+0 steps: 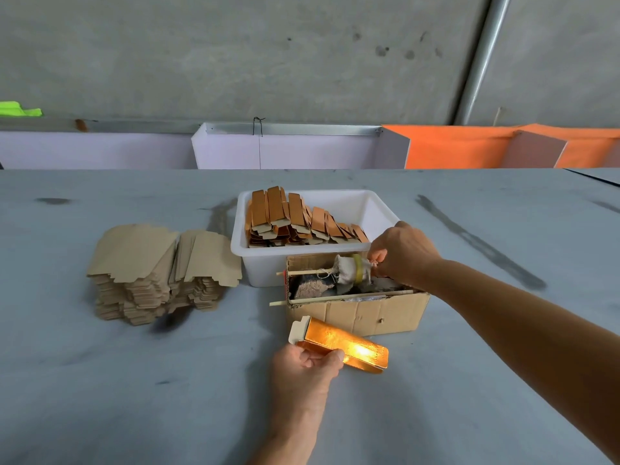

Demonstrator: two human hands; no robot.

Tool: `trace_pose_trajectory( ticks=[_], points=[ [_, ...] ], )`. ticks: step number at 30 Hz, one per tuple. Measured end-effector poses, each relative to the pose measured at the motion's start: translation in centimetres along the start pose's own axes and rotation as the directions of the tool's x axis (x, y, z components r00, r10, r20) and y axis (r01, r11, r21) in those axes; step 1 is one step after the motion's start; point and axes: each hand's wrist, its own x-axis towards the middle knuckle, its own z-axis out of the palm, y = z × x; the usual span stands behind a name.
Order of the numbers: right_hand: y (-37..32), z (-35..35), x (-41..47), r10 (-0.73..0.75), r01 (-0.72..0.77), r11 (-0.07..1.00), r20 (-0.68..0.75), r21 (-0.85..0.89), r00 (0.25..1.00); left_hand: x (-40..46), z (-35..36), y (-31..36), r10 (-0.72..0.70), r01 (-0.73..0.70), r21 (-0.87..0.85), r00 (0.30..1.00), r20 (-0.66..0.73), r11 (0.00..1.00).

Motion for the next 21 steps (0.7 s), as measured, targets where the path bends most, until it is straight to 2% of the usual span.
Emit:
trace_pose_trajectory(
  ticks=[5,12,21],
  points=[
    [0.3,-0.1,0.2,-0.184,0.186,0.973,0.031,-0.137,0.983,-0.1,0.0,0.2,0.018,-0.018,0.006,1.0,0.0,1.0],
    [0.2,0.5,0.4,-0.32,0.31,0.903,0.016,-0.297,0.947,-0.1,0.0,0.2,0.015,-0.015,-0.003,1.0,0.004,1.0],
    [0.7,1.3,0.0,-0.328,0.307,0.896,-0.013,-0.321,0.945,-0.1,-0.1,0.2,0.012,-0.012,0.009,1.0,0.003,1.0]
  ],
)
